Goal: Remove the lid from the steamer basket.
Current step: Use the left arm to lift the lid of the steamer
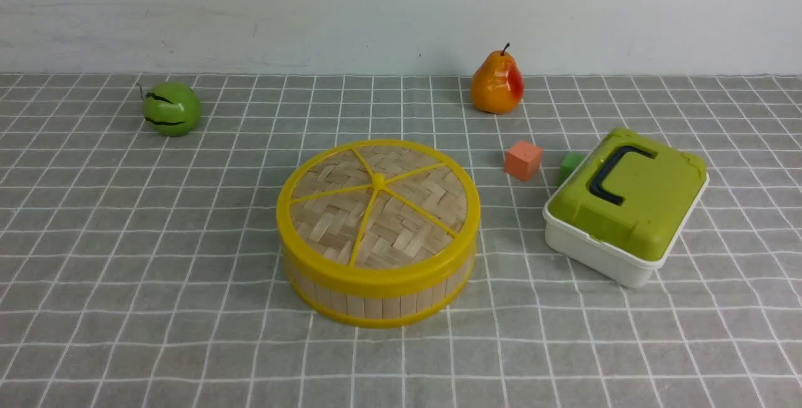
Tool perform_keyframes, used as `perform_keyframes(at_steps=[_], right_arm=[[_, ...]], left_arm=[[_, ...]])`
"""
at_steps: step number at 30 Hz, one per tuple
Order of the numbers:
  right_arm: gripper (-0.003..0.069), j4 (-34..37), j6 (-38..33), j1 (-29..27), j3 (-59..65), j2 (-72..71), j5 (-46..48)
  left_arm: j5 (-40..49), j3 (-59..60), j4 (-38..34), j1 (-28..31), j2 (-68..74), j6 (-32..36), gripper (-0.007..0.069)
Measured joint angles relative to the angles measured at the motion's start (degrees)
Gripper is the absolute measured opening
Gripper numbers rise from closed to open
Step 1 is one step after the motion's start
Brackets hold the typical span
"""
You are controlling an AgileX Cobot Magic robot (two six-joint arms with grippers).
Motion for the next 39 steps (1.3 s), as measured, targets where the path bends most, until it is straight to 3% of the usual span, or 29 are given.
perform_keyframes(at_steps=[33,39], right_arm=[[0.0241,0.0,0.0,0.0,0.0,0.0,0.0],[0.0241,0.0,0.0,0.0,0.0,0.0,0.0]], left_arm=[[0.01,0.0,0.1,0.0,0.0,0.0,0.0022],[-7.26,0.0,0.12,0.0,0.0,0.0,0.0029]])
